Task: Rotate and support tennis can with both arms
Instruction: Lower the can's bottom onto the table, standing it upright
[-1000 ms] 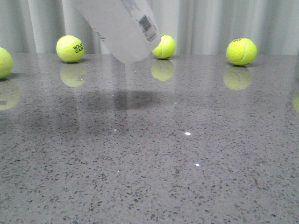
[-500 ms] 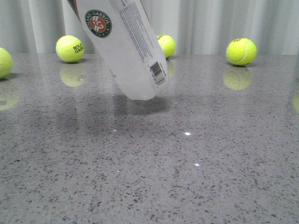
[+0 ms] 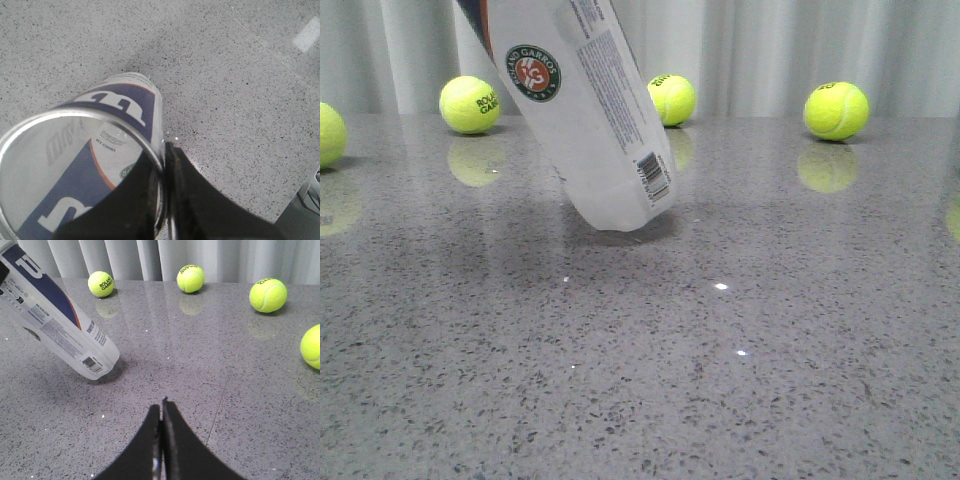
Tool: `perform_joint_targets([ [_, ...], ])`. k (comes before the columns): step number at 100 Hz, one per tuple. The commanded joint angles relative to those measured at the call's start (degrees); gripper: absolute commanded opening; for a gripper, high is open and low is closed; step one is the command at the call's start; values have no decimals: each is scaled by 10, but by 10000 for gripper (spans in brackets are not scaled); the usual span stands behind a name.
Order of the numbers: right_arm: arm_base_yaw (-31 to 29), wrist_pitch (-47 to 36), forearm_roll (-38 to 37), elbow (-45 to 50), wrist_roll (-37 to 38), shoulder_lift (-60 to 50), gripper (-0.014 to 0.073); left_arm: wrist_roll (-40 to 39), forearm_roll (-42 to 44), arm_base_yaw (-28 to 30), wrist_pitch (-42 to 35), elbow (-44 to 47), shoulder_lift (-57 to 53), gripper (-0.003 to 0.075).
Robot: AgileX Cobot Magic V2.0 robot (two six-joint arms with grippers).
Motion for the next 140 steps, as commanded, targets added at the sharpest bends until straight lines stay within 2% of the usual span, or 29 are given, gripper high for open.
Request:
perform_joint_targets([
  [1,-3,-49,0,-13,-1,7,-55,-1,-8,1,3,-17,-18,56],
  [25,-3,-49,0,-13,-1,7,-55,13,-7,1,0,-17,-18,279],
  [46,-3,-49,0,-13,-1,7,-55,13,-4,1,-11,-17,-18,386],
  [70,-3,-49,0,-13,-1,7,-55,13,-48,1,-34,-17,-18,391],
  [100,-3,-49,0,-13,-1,7,-55,28,-85,1,-112,-21,-12,391],
  [140,-3,-49,0,-13,-1,7,-55,42,-119,1,-116,-126,59,391],
])
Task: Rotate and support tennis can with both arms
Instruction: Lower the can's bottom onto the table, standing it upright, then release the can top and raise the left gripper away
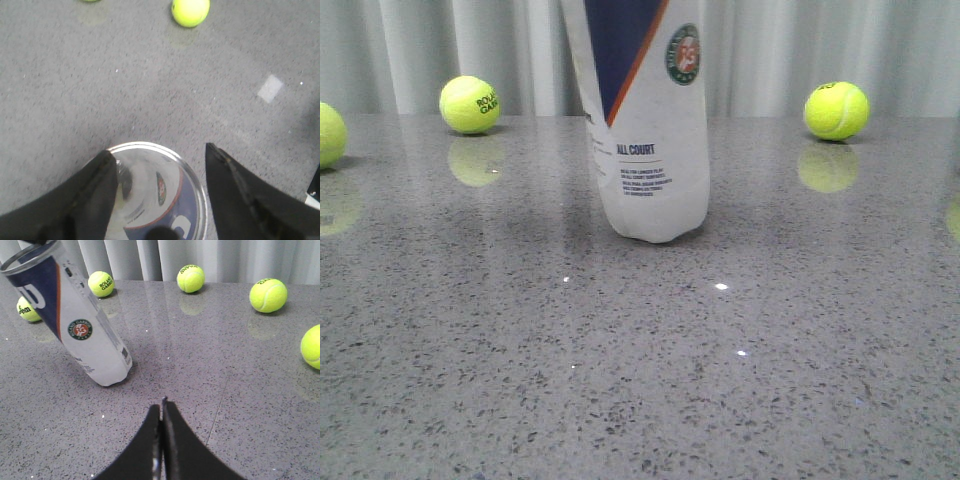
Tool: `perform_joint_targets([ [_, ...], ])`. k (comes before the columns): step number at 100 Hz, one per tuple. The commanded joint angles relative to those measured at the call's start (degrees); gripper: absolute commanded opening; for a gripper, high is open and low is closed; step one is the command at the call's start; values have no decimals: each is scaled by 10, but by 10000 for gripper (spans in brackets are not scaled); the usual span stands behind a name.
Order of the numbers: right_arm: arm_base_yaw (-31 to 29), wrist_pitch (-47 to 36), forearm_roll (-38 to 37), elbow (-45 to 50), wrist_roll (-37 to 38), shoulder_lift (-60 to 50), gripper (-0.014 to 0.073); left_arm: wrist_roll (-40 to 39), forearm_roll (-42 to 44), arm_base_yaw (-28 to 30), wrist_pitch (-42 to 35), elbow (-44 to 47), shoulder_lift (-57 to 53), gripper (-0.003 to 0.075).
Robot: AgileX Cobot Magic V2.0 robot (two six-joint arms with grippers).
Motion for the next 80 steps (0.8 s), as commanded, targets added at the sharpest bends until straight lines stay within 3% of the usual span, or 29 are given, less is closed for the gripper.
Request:
perform_joint_targets([
  [1,-3,-49,0,-13,-1,7,-55,6,-28,1,-31,-38,-6,391],
  [57,-3,-49,0,-13,-1,7,-55,27,-24,1,-62,-45,-5,374],
  [67,-3,-49,0,-13,-1,7,-55,30,-24,1,-86,-45,-18,256],
  [80,-3,-49,0,-13,-1,7,-55,30,-11,1,-131,-38,-46,-11],
])
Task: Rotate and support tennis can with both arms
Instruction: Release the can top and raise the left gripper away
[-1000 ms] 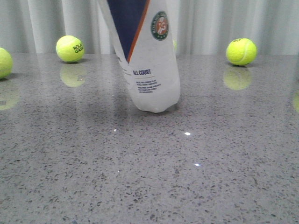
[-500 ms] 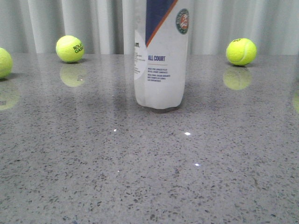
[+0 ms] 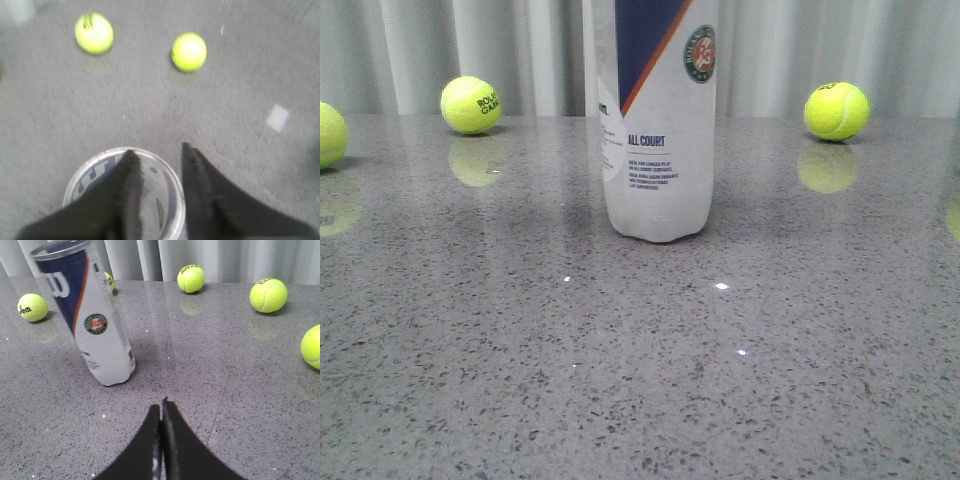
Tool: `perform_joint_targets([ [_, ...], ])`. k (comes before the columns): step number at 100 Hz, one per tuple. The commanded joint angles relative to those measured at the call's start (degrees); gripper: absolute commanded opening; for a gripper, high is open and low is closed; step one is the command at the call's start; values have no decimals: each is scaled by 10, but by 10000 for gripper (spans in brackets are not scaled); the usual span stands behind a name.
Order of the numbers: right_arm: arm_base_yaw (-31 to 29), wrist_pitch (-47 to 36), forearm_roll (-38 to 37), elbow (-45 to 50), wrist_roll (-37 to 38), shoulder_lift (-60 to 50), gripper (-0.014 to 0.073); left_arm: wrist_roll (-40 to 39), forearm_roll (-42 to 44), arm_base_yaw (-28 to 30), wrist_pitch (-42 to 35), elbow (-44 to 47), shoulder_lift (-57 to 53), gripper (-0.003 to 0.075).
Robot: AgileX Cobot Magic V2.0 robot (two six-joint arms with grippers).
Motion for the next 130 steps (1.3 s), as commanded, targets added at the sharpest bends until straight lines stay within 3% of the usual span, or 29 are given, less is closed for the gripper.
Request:
perform_joint_targets([
  [1,-3,-49,0,-13,-1,7,-55,2,-8,1,-69,-9,-49,-23],
  [21,-3,-49,0,-13,-1,7,-55,-68,86,1,-115,58,-107,-21],
  [46,-3,-49,0,-13,-1,7,-55,-189,242,1,-163,194,-197,-21],
  [61,-3,-49,0,-13,-1,7,-55,-226,292,1,-196,287,-253,-21],
  [105,-3,-49,0,-13,-1,7,-55,-253,293,1,-345,539,-414,-21],
  [130,-3,-49,0,-13,-1,7,-55,-253,296,1,-290,616,-500,-21],
])
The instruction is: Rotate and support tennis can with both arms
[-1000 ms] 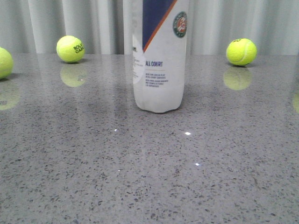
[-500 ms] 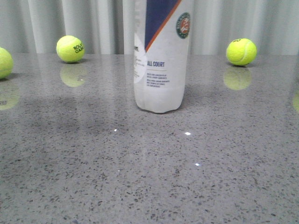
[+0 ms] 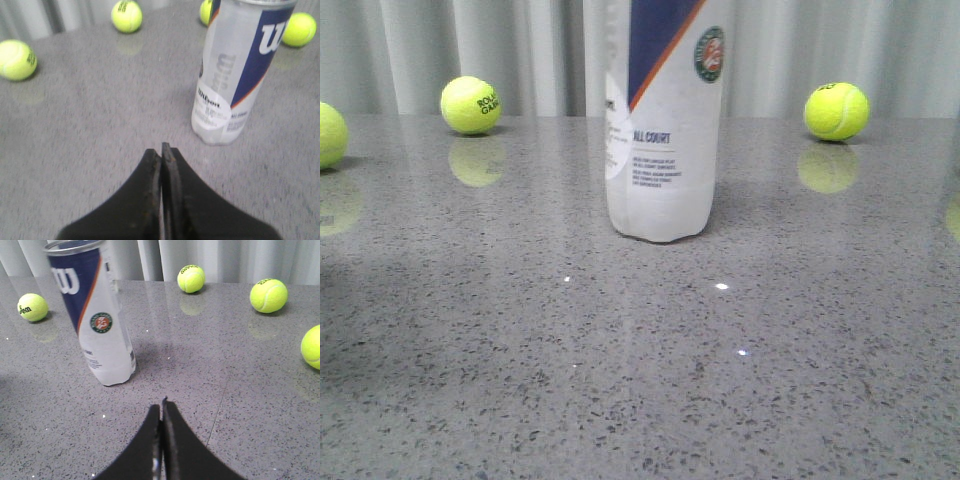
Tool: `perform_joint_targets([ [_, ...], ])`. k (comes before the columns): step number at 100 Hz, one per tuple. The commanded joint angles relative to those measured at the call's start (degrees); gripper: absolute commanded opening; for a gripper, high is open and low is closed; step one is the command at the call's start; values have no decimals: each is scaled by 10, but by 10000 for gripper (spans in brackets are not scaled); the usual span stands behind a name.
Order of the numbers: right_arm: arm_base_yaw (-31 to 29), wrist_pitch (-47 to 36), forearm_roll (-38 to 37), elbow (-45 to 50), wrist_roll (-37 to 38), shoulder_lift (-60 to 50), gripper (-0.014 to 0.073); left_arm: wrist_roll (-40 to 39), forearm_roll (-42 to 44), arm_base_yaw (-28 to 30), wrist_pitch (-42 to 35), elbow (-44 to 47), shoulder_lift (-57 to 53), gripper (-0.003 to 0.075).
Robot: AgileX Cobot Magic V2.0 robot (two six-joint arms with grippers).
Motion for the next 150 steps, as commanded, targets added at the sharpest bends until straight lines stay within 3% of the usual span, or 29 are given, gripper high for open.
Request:
perform_joint_targets([
  [1,-3,-49,0,-13,-1,7,-55,-7,4,1,-35,8,-33,-21],
  [48,-3,-49,0,-13,-1,7,-55,-33,30,9,-74,128,-136,-21],
  [66,-3,-49,0,-13,-1,7,-55,-20,13,81,-172,186,-156,-21],
  [90,-3,-49,0,-13,-1,7,-55,136,-110,190,-215,261,-221,-21],
  [120,-3,-49,0,-13,-1,7,-55,139,-116,288,-301,378,-330,-21],
  [150,-3,-49,0,-13,-1,7,-55,139,-134,344,-307,482,-448,-21],
])
